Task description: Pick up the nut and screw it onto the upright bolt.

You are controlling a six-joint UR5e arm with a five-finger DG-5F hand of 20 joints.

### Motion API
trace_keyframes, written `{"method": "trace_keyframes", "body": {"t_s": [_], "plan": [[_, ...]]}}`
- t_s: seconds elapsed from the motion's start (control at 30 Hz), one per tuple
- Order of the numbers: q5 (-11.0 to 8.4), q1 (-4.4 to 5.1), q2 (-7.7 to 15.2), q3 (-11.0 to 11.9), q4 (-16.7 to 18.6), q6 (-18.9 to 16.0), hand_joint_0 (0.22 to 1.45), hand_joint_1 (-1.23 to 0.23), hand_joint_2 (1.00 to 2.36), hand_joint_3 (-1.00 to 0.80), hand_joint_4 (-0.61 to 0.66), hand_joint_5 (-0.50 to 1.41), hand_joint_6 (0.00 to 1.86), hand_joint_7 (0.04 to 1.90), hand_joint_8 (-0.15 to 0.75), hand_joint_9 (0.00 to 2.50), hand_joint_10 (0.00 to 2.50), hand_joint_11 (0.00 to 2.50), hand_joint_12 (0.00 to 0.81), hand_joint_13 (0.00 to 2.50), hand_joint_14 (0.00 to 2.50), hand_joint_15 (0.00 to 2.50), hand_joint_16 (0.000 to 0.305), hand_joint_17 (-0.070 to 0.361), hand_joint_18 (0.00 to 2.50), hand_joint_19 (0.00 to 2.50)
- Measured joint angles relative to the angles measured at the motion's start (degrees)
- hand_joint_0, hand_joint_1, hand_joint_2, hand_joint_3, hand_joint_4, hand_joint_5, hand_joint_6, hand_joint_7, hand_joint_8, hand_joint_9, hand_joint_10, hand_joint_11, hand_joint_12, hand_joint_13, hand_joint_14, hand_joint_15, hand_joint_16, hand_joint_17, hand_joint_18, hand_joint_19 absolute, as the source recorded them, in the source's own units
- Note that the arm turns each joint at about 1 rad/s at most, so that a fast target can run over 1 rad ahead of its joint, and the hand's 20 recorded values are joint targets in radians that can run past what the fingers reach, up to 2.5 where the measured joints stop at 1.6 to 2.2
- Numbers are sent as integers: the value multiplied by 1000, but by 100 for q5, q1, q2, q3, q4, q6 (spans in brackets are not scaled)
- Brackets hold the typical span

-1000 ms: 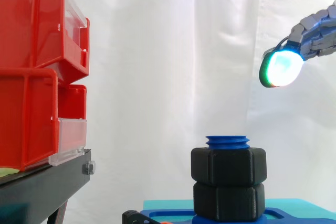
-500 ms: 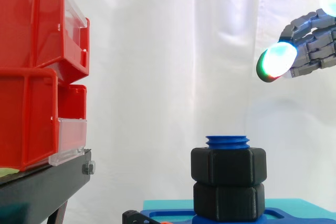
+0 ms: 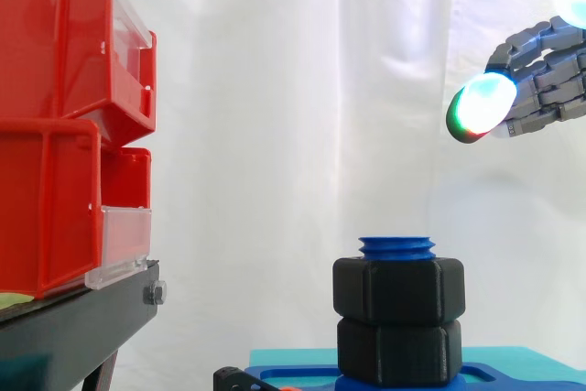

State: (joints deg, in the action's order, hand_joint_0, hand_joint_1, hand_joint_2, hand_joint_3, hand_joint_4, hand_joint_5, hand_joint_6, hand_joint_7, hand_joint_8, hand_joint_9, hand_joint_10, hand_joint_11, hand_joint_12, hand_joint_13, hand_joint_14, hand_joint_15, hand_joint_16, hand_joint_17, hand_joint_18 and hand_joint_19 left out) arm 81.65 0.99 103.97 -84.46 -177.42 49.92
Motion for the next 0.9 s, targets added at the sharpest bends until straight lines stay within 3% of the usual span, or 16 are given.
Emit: {"method": "trace_keyframes", "body": {"t_s": [0.9], "plan": [[0, -1, 0, 0, -3, 0, 479, -327, 1000, -500, 99, -252, 502, 667, 200, 0, 0, 0, 374, 0, 0, 0, 49, 109, 0, 0]]}}
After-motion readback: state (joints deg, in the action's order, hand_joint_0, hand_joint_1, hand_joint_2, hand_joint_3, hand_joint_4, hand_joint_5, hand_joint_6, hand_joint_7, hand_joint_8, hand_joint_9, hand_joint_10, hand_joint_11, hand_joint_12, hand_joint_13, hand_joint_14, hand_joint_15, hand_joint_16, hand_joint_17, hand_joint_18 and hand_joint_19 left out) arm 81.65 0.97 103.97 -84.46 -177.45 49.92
